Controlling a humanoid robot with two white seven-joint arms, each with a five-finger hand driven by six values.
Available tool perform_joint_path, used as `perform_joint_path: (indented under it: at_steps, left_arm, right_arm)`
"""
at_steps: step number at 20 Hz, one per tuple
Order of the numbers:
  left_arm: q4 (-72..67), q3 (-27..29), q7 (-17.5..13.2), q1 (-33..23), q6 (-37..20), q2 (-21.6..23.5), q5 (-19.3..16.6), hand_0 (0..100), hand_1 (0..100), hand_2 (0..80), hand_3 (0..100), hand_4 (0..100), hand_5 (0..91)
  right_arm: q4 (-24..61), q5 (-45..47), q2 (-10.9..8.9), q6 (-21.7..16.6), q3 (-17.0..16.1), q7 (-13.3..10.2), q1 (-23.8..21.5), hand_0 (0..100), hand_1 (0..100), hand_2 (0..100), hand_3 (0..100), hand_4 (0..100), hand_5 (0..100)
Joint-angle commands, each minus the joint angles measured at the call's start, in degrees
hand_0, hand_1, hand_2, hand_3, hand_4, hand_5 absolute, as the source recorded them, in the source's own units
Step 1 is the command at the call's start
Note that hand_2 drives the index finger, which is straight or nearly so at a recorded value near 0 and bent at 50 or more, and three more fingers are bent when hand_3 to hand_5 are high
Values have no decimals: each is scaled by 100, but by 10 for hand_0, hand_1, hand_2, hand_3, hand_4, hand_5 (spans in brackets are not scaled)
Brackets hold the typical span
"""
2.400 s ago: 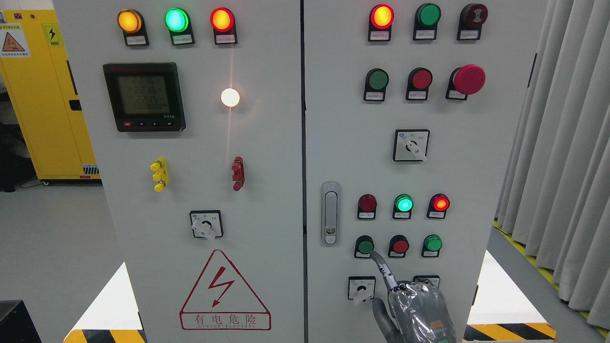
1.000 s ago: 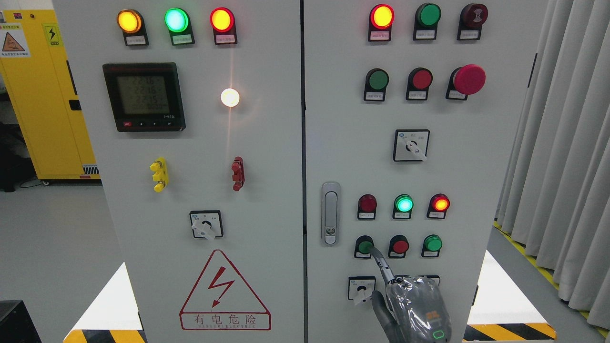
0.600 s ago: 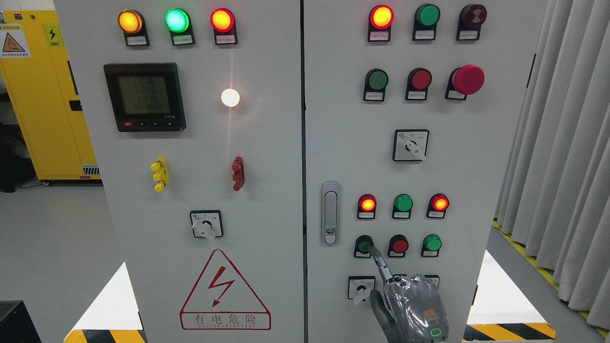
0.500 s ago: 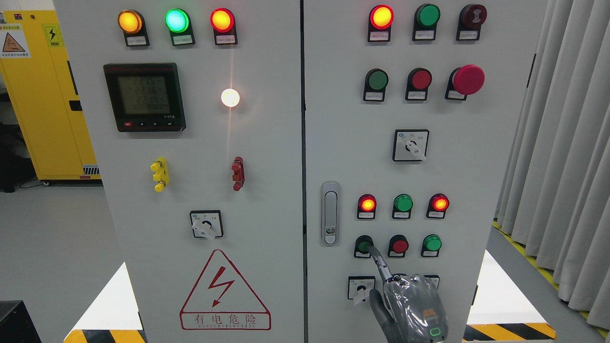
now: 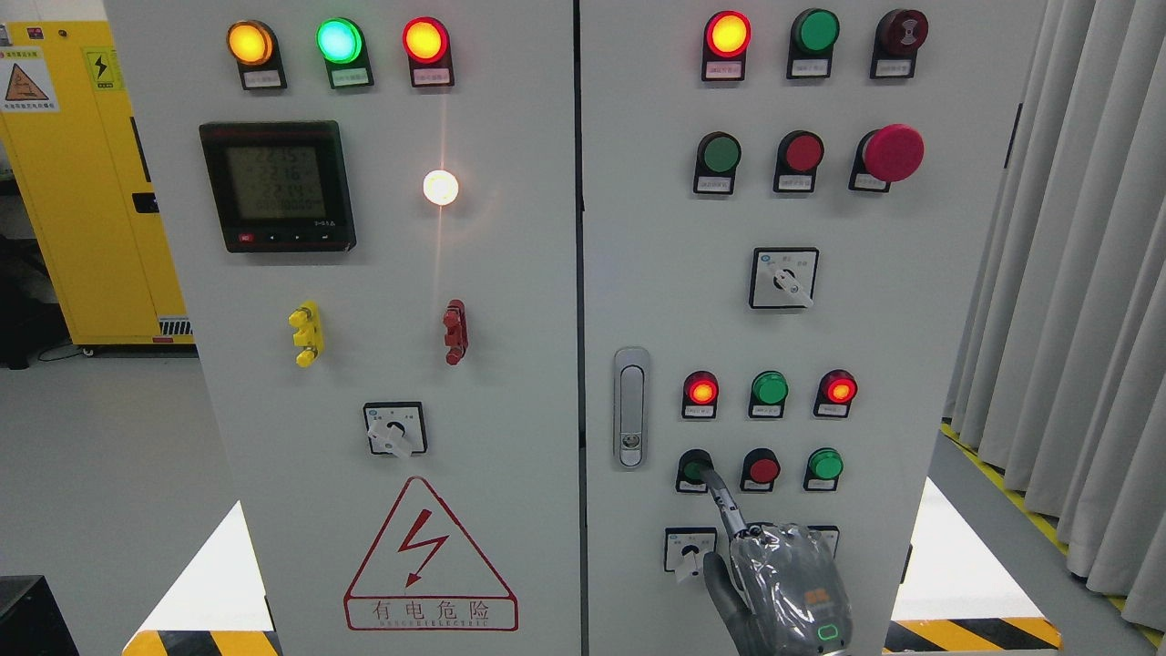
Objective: Press green start button
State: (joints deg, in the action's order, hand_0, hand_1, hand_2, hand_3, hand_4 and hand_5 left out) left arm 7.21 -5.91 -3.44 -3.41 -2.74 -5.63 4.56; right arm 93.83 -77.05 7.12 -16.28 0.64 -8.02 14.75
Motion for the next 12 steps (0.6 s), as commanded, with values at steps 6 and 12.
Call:
perform_joint_path:
  at_steps: [6,12]
  left_arm:
    - [0,2,1,-2,1,0,1,120,556,0,0,0,0]
    - [0,2,1,-2,1,0,1,120,556,0,0,0,0]
  right_arm:
    - [381,76,52,11,-64,-42,-235,696,997,0,1000,1000,1000]
    - [601,76,52,11,-55,-191,-332,709,988,0,1000,1000,1000]
